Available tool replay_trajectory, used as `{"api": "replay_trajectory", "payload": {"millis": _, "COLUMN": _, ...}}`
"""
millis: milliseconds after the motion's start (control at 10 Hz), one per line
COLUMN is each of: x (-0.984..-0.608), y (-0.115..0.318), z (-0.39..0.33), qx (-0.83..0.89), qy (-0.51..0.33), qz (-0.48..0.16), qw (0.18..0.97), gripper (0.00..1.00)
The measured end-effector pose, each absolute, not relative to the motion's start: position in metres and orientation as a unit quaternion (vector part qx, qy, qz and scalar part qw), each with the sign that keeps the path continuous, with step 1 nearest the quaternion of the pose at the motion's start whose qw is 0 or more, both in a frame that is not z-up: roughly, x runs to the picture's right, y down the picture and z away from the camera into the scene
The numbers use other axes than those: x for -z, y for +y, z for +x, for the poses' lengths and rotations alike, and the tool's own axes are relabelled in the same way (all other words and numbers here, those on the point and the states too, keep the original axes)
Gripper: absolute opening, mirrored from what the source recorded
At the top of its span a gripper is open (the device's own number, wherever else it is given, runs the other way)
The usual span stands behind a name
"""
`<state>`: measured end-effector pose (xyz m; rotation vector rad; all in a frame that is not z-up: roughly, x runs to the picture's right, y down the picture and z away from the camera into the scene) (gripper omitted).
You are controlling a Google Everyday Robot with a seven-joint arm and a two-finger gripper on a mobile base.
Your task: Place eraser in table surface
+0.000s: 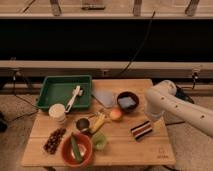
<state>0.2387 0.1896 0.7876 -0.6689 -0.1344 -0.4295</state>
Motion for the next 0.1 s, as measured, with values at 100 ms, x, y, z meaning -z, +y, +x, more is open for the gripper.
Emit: {"api": "replay_trajectory", "payload": {"millis": 100, "x": -0.7874, "y": 0.1898, "z": 0.2394, "qx": 0.209, "qy": -0.065, "qz": -0.326, "qw": 0.92, "gripper": 0.8}}
